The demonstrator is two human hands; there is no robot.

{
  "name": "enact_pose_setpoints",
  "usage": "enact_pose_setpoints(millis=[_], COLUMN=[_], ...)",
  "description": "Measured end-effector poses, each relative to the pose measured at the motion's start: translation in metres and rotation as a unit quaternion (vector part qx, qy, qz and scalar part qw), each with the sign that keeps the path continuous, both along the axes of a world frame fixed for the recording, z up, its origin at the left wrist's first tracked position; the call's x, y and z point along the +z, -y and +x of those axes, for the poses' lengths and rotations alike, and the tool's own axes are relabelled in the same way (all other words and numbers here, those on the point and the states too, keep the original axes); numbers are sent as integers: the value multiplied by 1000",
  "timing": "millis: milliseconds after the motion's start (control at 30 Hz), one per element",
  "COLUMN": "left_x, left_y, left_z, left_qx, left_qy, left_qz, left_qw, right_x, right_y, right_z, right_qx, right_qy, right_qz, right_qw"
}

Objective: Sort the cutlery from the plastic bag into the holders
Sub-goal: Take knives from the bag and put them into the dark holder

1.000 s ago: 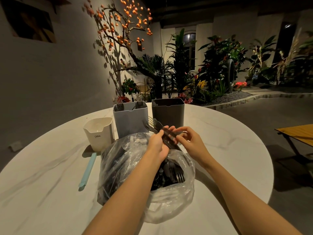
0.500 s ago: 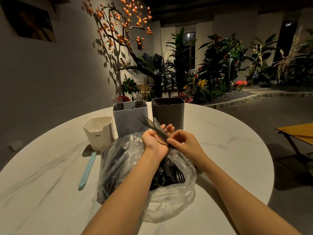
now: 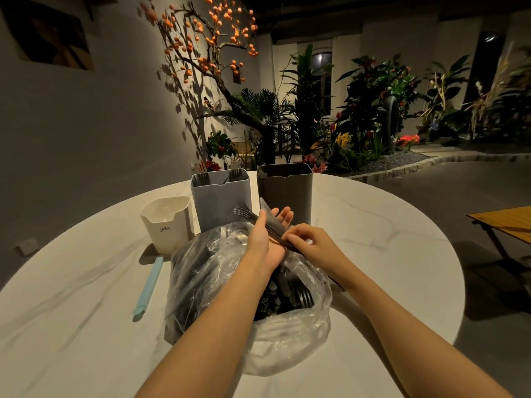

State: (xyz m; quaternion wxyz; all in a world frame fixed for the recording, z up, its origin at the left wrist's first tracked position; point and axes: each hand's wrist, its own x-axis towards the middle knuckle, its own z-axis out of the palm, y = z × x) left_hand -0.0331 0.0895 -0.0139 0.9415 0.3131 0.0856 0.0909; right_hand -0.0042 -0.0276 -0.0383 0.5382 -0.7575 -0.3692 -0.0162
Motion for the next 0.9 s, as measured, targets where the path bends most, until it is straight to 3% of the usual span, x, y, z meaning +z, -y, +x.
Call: enact_pose_setpoints(millis=[267,433,567,667,733,900], left_x=[0,-1,0,-1,-2,0], left_y=[0,4,11,16,16,17], left_z=[-1,0,0,0,1,-2], left_qx=[-15,-21,18,94,129,134], left_qy=[20,1,-25,-63,-42,0], left_qz=[43,130,179,232,239,237], left_qw=[999,991,983,966,961,962], right_x=[-3,4,5,0,0,12], right_y=[2,5,5,3,5,8], right_z=[2,1,2,7,9,5], right_qx=[-43,11,-22,-91,-109,-109], right_qy=[-68,-104,-93,-28,-4,-55], right_qz=[-3,19,6,-6,29,176], right_qw=[997,994,995,995,994,977])
